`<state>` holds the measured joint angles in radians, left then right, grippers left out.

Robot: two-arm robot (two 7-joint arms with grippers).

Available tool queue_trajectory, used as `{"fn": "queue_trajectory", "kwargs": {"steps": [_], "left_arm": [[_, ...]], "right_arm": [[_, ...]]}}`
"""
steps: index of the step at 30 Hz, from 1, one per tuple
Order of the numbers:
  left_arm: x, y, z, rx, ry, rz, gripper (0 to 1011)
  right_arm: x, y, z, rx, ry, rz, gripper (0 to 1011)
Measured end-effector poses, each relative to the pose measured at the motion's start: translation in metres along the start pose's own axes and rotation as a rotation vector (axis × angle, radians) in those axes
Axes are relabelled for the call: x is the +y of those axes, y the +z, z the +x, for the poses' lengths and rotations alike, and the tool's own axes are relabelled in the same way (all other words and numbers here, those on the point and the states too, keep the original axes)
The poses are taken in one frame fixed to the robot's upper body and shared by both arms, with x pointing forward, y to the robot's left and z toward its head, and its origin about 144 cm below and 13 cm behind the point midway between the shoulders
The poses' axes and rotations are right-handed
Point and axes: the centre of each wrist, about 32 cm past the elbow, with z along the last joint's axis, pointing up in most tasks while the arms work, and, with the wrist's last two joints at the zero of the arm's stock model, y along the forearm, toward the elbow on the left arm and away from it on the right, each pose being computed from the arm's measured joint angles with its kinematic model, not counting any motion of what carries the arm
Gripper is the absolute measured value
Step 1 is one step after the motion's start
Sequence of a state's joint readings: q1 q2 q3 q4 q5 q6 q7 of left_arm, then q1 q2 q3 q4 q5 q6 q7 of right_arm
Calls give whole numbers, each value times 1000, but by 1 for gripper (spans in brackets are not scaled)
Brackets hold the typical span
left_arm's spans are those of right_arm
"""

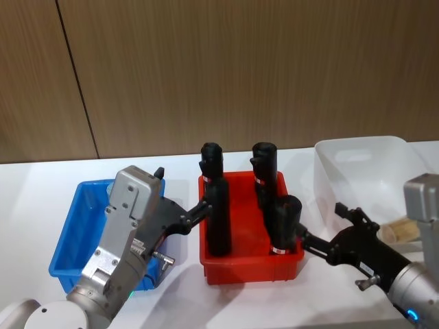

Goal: Pick the cotton swabs from the blue box and place them into the white box.

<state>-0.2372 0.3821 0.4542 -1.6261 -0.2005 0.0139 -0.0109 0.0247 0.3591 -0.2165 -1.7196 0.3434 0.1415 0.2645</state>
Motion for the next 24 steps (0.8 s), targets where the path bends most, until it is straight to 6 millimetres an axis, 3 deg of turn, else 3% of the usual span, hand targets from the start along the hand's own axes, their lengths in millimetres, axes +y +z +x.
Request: {"fn": "queue_trajectory", "kwargs": {"steps": [24], "left_arm": [[0, 0, 0, 0, 0, 0, 1004]], "right_arm": [[46, -13, 28, -1, 103, -104, 1001]]}}
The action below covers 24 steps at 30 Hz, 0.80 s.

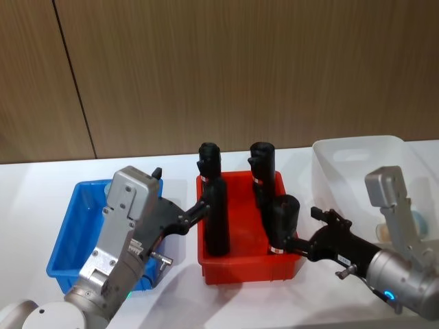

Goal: Pick the cotton swabs from the blue box and place them into the white box.

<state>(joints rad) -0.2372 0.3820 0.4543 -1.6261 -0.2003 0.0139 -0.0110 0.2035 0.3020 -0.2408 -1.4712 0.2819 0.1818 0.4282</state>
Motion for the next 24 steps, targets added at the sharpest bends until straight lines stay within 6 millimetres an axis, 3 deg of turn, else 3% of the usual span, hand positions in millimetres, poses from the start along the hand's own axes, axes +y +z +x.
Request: {"fn": "queue_trajectory", "kwargs": {"steps": [18, 24], "left_arm": [[0, 0, 0, 0, 0, 0, 1004], [0, 0, 0, 0, 0, 0, 1004]], "right_arm": [[30, 3, 6, 5, 9, -12, 1002], [37, 4, 5, 10, 12, -10, 861]]}}
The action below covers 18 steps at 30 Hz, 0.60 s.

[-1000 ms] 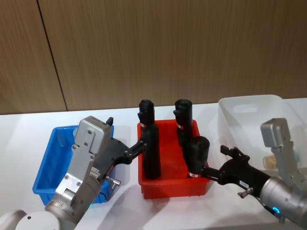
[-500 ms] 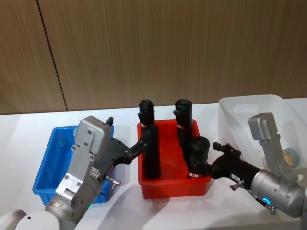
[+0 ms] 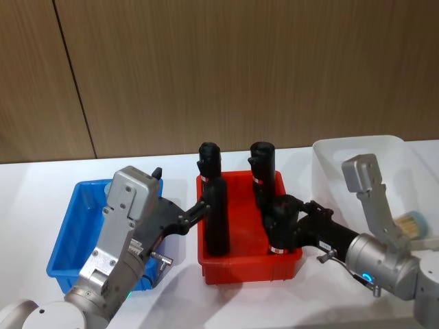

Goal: Pick the cotton swabs from the blue box and place them into the white box.

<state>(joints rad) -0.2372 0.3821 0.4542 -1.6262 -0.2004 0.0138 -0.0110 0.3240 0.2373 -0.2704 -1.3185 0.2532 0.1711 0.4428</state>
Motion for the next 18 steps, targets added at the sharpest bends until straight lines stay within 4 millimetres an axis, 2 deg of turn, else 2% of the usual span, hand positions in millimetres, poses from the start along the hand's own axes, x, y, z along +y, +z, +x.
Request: {"fn": "queue_trajectory", "kwargs": {"steps": [3, 10, 18], "left_arm": [[0, 0, 0, 0, 0, 0, 1004], [0, 0, 0, 0, 0, 0, 1004], [0, 0, 0, 0, 0, 0, 1004]], "right_arm": [[2, 0, 0, 1, 1, 1, 810], [7, 2, -2, 8, 8, 3, 579], [9, 6, -4, 32, 14, 6, 547]]}}
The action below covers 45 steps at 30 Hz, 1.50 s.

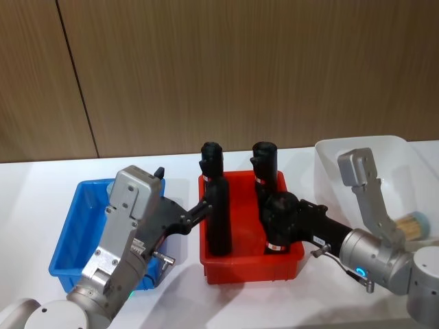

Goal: Pick the cotton swabs from the blue box and place them into the white box.

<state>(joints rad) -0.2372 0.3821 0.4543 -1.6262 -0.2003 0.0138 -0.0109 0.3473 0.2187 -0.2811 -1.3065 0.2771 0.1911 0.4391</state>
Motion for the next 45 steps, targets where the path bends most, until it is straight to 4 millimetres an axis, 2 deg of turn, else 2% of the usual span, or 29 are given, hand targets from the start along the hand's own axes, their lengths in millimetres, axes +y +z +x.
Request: {"fn": "queue_trajectory", "kwargs": {"steps": [12, 22, 36, 45], "left_arm": [[0, 0, 0, 0, 0, 0, 1004], [0, 0, 0, 0, 0, 0, 1004], [0, 0, 0, 0, 0, 0, 1004], [0, 0, 0, 0, 0, 0, 1004]], "right_arm": [[-3, 20, -6, -2, -2, 53, 543], [-14, 54, -4, -42, -42, 144, 543], [-34, 91, 24, -90, -178, 223, 542], [-39, 94, 47, -135, -266, 215, 543]]}}
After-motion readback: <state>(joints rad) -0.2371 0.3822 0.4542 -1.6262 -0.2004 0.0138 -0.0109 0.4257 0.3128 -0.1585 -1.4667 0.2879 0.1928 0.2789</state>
